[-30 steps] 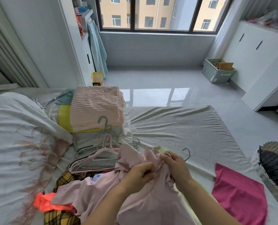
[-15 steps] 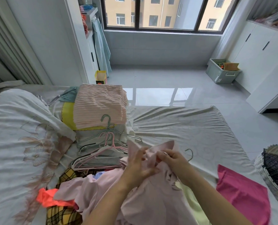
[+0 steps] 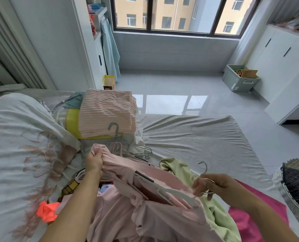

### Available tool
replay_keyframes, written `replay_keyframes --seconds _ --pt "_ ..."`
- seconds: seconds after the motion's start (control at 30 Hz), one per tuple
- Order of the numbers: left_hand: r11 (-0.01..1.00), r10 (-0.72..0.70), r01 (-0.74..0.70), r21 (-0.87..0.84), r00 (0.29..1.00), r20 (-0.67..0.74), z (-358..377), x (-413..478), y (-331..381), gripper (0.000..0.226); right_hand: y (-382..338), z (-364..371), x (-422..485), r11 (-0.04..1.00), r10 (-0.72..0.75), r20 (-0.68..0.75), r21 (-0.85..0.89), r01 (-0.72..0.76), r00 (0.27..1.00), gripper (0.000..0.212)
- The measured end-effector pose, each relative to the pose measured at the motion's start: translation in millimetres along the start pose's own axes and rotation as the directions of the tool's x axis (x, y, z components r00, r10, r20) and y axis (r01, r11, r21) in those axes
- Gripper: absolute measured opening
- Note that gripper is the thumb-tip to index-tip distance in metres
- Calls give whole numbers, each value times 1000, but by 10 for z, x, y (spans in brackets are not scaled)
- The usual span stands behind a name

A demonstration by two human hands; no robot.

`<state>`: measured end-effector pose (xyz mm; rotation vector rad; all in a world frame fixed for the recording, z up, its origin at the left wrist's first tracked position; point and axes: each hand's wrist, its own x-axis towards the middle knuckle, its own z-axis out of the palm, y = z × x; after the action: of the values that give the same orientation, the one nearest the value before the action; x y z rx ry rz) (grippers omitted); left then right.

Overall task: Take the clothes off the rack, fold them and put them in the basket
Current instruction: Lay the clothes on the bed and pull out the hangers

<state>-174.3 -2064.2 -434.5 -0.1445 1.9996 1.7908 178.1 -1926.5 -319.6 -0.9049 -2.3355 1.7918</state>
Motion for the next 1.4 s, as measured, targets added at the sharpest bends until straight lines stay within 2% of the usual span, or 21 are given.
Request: replay_keyframes --seconds 0.23,0.37,0.4,0.47,0.5,0.53,0.6,0.67,0.73,0.77,0.8,0.87,0.9,0.97,1.0,1.03,1.1,1.17,1.23,1.33,1.4 --pt "976 44 9 217 970 -237 -205 -44 -307 34 12 -103 -103 974 -118 -138 177 142 983 66" --pt "943 -8 118 310 942 -335 -417 -77 -461 40 36 -127 -155 963 -108 -150 230 141 983 65" --pt "950 18 69 306 962 -271 -429 -124 -435 43 36 -133 -151 951 -107 -184 267 154 977 66" --pt "991 32 -44 126 995 94 -326 -381 -277 59 39 -136 -89 921 -99 -282 338 195 954 75" --pt "997 25 -44 58 956 293 -240 -509 -205 69 41 -114 -34 909 -88 -328 359 211 940 81" --pt "993 14 -65 96 891 454 -146 -622 -172 75 39 -74 28 902 -83 -367 367 227 927 87" --pt "928 -107 -182 324 703 703 31 -842 -176 56 -12 31 182 900 -109 -406 348 263 908 87" --pt "665 -330 -478 574 501 800 147 -1015 -320 32 -109 139 327 898 -174 -439 296 325 881 72" --pt "397 -509 -741 542 313 802 170 -1144 -571 38 -204 237 436 875 -266 -476 246 417 838 53" --pt "325 -547 -795 512 284 788 159 -1205 -664 42 -254 281 481 861 -312 -492 215 461 812 44" --pt "275 -520 -822 499 310 796 155 -1258 -709 45 -304 323 525 846 -351 -510 187 499 786 36" --pt "301 -333 -764 570 476 814 160 -1304 -619 42 -376 386 619 837 -388 -502 159 523 773 25" --pt "463 -177 -678 570 560 810 166 -1307 -539 40 -405 409 668 839 -404 -469 152 523 785 25" --pt "857 20 -409 313 633 774 183 -1317 -287 59 -443 451 763 854 -454 -339 98 511 824 25" --pt "956 72 -264 130 640 765 200 -1268 -173 67 -463 488 812 872 -461 -257 47 487 850 30" --pt "990 107 -136 -23 653 750 211 -1226 -65 63 -477 532 874 889 -453 -181 -17 457 873 36" --pt "973 60 115 -201 713 699 252 -1141 113 31 -488 619 1019 907 -416 -84 -103 407 905 36" --pt "923 -77 279 -265 809 583 295 -996 189 9 -479 668 1137 948 -315 -38 20 316 948 19" --pt "871 -166 344 -349 877 451 298 -750 160 18 -374 649 1206 982 -166 -36 84 168 985 32" --pt "803 -226 370 -467 914 335 274 -369 173 22 -7 553 1197 992 79 -144 106 -64 986 17" --pt "781 -248 379 -497 918 310 285 -172 212 25 317 500 1117 970 230 -179 124 -210 957 18"
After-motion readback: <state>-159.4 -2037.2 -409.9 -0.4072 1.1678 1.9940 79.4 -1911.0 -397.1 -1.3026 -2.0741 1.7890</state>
